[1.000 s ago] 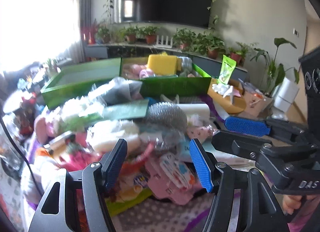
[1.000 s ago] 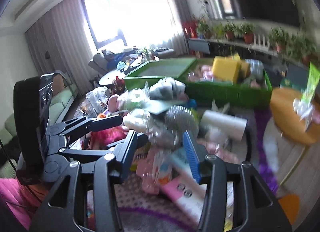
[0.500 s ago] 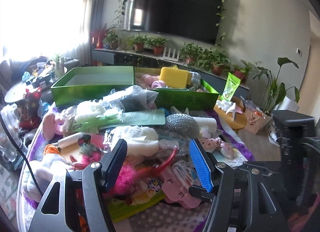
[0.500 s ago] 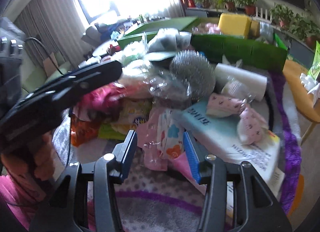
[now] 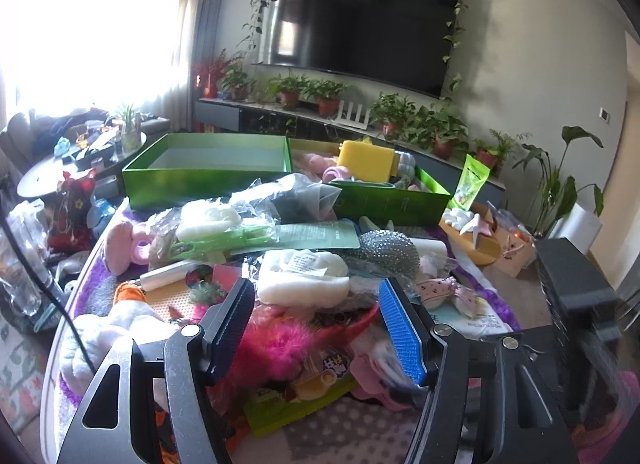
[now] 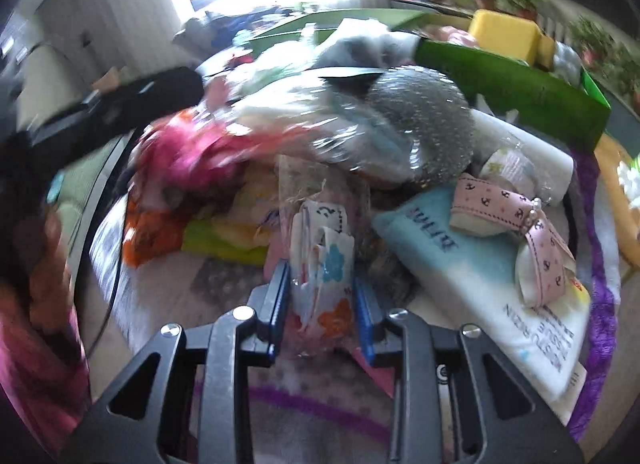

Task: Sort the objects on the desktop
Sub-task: 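Close the right gripper on the clear bag and lift it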

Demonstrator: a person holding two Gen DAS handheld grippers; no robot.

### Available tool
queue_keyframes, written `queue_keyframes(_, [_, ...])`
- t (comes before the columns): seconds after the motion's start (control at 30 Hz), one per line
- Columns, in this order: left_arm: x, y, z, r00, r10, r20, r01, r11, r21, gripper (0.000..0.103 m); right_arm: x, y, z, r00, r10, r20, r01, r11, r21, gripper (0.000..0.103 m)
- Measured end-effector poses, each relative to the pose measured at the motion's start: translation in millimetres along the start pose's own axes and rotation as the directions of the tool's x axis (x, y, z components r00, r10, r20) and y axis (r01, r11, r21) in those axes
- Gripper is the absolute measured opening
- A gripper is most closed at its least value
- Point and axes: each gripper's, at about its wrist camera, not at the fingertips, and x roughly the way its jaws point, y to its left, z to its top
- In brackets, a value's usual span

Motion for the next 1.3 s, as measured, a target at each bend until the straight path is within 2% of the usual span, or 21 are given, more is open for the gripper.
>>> queue_keyframes(0.03, [-2, -1, 0, 1.0, 0.0, 0.002, 0.0, 1.0, 0.007, 0.065, -10, 9, -11, 1.0, 0.013, -0.002, -0.014, 0.997, -0.077, 0.03])
queue_keyframes(0.07, [-4, -4, 0, 1.0, 0.001, 0.005, -0.001, 1.0, 0.018, 0.065, -10, 9, -11, 1.0, 0.013, -0.002, -0.014, 0.997, -0.077, 0.03])
queue_keyframes(0.17, [-10, -13, -1, 1.0, -0.007, 0.011, 0.007, 0.999, 0.048, 0.065, -30, 30, -39, 0.999, 0.038, -0.028, -0.044, 0.97, -0.238, 0.03])
queue_keyframes(0.27, [-14, -21, -4, 0.999, -0.037, 0.0, 0.037, 0.997, 0.064, 0.065, -38, 36, -51, 0.998, 0.048, -0.048, -0.06, 0.955, -0.292, 0.03])
queue_keyframes(0.33, [-17, -30, -7, 0.998, -0.056, -0.018, 0.058, 0.995, 0.083, 0.065, -46, 40, -62, 0.998, 0.028, -0.057, -0.045, 0.945, -0.324, 0.038])
queue_keyframes(0.37, [-17, -36, -9, 0.997, -0.072, -0.033, 0.075, 0.992, 0.1, 0.065, -50, 39, -68, 0.998, 0.003, -0.06, -0.023, 0.944, -0.329, 0.049])
queue_keyframes(0.4, [-18, -41, -11, 0.996, -0.083, -0.044, 0.088, 0.99, 0.111, 0.065, -53, 35, -70, 0.998, -0.016, -0.056, -0.003, 0.946, -0.324, 0.056])
queue_keyframes(0.57, [-17, -57, -24, 0.986, -0.126, -0.107, 0.141, 0.979, 0.145, 0.065, -79, 11, -81, 0.999, -0.026, -0.018, 0.022, 0.979, -0.203, 0.056])
queue_keyframes(0.67, [-14, -60, -34, 0.976, -0.149, -0.157, 0.17, 0.977, 0.13, 0.066, -87, -4, -89, 1.0, 0.007, -0.012, -0.008, 0.997, -0.076, 0.056])
queue_keyframes(0.73, [-12, -58, -41, 0.97, -0.159, -0.186, 0.181, 0.978, 0.108, 0.065, -85, -9, -95, 0.999, 0.029, -0.018, -0.029, 1.0, 0.01, 0.052])
queue_keyframes(0.8, [-7, -55, -51, 0.961, -0.163, -0.225, 0.183, 0.981, 0.07, 0.065, -78, -7, -100, 0.999, 0.039, -0.024, -0.037, 0.996, 0.085, 0.038])
queue_keyframes(0.9, [-3, -52, -65, 0.95, -0.16, -0.27, 0.177, 0.983, 0.039, 0.065, -66, -5, -104, 0.998, 0.047, -0.036, -0.04, 0.984, 0.176, 0.032])
queue_keyframes(1.13, [0, -57, -81, 0.933, -0.17, -0.317, 0.184, 0.983, 0.014, 0.065, -61, -17, -108, 0.995, 0.099, 0.003, -0.095, 0.94, 0.327, 0.032])
queue_keyframes(1.3, [11, -59, -92, 0.912, -0.178, -0.368, 0.193, 0.981, 0.003, 0.065, -59, -18, -106, 0.994, 0.11, 0.007, -0.105, 0.933, 0.345, 0.034])
